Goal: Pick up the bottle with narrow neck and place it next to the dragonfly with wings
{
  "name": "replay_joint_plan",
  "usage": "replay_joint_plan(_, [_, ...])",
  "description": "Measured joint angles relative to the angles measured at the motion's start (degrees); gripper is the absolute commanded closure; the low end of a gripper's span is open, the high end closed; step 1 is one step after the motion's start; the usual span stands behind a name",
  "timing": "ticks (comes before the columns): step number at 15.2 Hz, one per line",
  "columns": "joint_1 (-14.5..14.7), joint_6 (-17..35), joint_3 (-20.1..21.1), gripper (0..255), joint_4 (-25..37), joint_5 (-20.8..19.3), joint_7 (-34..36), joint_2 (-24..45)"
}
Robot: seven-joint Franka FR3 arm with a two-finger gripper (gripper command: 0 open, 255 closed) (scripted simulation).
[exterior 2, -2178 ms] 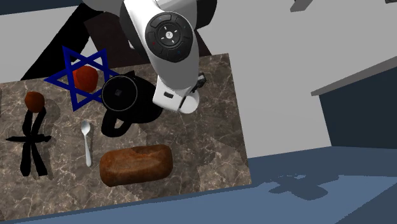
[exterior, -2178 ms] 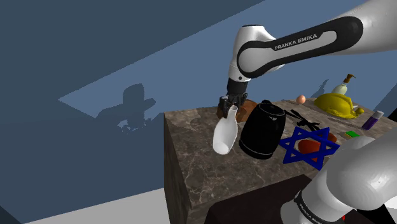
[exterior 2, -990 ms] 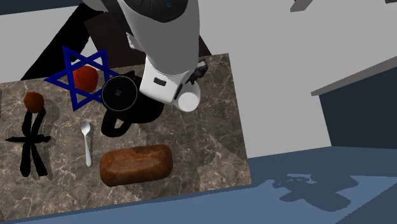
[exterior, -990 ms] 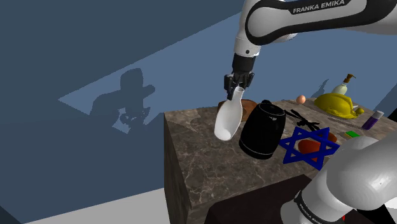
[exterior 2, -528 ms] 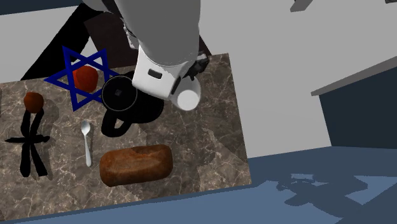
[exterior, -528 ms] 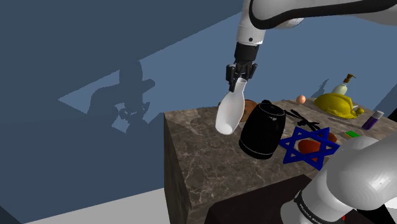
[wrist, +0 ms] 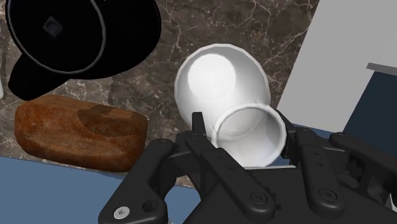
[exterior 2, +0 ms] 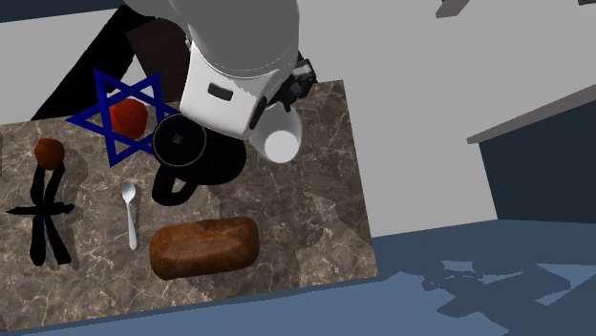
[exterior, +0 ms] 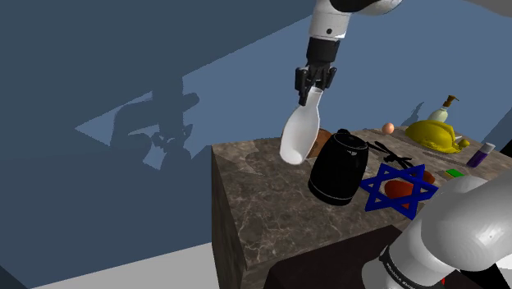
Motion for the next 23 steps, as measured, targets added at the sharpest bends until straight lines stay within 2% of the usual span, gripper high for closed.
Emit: replay_joint_plan(23, [-0.18,-17.78,-0.15,255,23.47,-0.29,0.05,5.71])
